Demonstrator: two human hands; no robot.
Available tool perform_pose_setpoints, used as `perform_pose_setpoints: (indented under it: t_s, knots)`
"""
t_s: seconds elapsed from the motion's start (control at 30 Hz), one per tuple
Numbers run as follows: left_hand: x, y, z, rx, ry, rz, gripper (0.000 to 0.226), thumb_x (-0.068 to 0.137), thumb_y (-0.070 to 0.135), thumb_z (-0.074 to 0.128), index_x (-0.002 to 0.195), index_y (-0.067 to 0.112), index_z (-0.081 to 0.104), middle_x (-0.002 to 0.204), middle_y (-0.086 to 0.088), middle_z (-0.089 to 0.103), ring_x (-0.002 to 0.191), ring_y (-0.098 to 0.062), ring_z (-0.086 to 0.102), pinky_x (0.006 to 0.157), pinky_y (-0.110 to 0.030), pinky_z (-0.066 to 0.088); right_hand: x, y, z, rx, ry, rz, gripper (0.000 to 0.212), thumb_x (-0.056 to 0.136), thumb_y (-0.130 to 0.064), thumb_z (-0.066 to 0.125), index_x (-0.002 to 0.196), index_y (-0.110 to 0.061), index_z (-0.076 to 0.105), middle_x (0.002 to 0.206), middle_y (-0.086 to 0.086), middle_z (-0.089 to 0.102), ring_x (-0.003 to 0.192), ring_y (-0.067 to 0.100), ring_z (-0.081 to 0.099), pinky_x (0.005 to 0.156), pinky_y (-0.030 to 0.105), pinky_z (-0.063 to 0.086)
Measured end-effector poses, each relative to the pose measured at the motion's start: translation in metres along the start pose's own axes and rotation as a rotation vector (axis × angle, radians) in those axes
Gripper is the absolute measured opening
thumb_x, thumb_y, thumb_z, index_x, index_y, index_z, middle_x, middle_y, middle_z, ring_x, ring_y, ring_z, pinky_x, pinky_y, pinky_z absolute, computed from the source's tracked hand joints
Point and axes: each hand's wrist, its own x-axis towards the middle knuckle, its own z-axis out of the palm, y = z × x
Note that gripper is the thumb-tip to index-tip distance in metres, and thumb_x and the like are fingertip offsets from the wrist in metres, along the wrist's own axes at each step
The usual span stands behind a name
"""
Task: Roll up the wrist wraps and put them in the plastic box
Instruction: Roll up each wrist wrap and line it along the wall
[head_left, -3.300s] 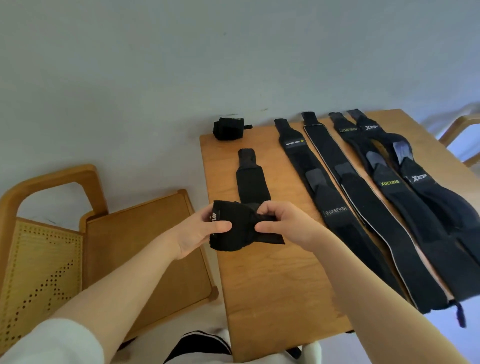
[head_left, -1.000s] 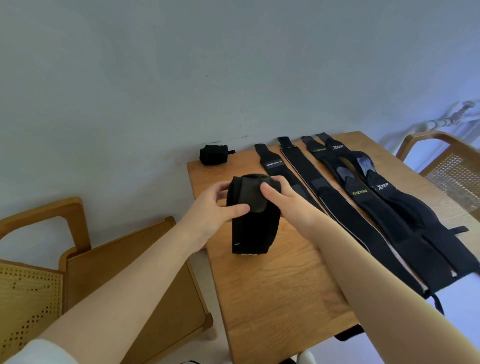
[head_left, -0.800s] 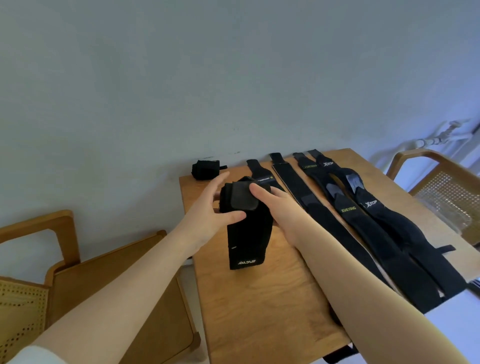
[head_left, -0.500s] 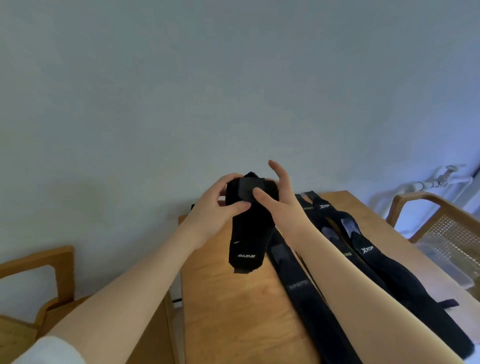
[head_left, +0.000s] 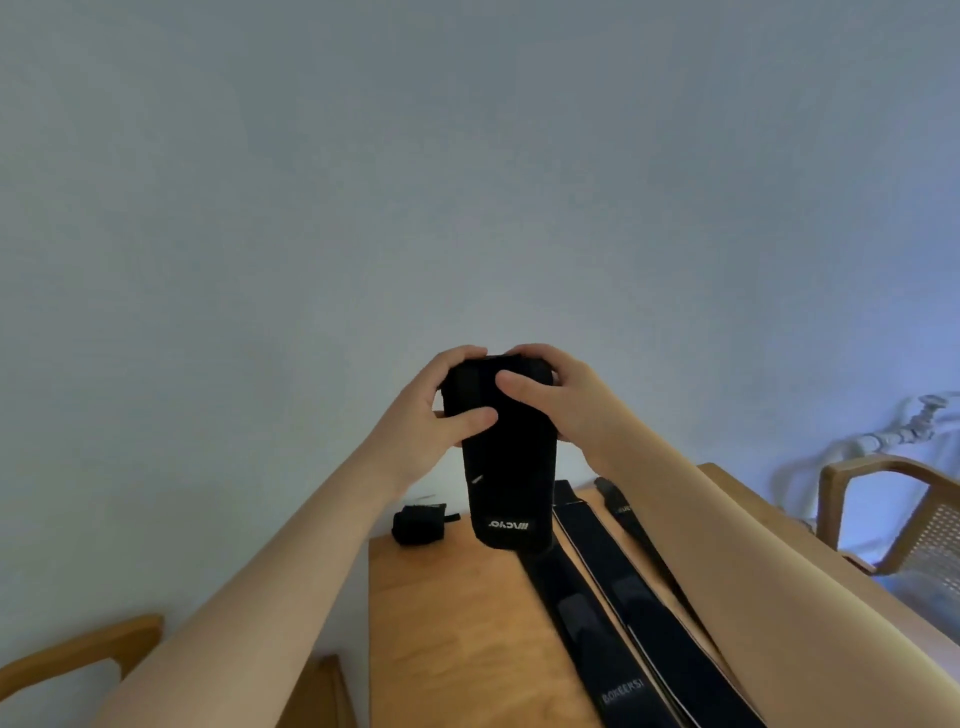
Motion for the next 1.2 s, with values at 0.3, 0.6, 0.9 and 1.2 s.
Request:
perform_pose_setpoints:
  t_s: [0.3,0.6,0.9,1.2]
  knots:
    - [-0.012,0.003,0.015,-0.127,0.002,-0.139,0.039,0.092,0.012,0.058,0.126,0.03,0.055,0.114,-0.002,0.06,0.105,-0.02,0.062,0.084,-0.041,0.057,-0.022,0.008,-0.019,-0.049,-0.302,0.032,0.063,0.085,-0.004,0.066,0.132,-0.025,0.029,0.12,0.002,0.053,0.109,0.019,0.059,0.087,0.034,0.056]
    - [-0.025,-0.003,0.037,-0.039,-0.003,-0.197,0.068,0.09,0.017,0.062,0.147,0.028,0.027,0.124,0.008,0.052,0.116,-0.008,0.051,0.101,-0.035,0.046,-0.035,0.03,-0.008,-0.505,0.072,-0.124,0.064,0.076,-0.033,0.076,0.125,-0.023,0.036,0.12,-0.002,0.053,0.102,0.015,0.056,0.083,0.038,0.053]
    - [-0.045,-0.026,0.057,-0.047,-0.074,-0.344,0.066,0.092,0.021,0.059,0.147,0.031,0.023,0.133,0.001,0.049,0.122,-0.017,0.05,0.105,-0.039,0.042,-0.057,0.049,-0.022,-0.533,-0.185,0.035,0.099,0.079,-0.031,0.074,0.147,-0.03,0.002,0.148,0.004,0.022,0.123,0.027,0.046,0.096,0.046,0.049]
    - [-0.063,-0.038,0.069,-0.042,0.056,-0.386,0.038,0.084,0.031,0.067,0.121,0.032,0.055,0.106,-0.002,0.067,0.1,-0.018,0.064,0.088,-0.035,0.052,-0.081,0.069,-0.049,-0.292,-0.225,-0.063,0.052,0.083,-0.009,0.07,0.12,-0.037,0.046,0.124,-0.008,0.053,0.094,0.015,0.066,0.082,0.032,0.057]
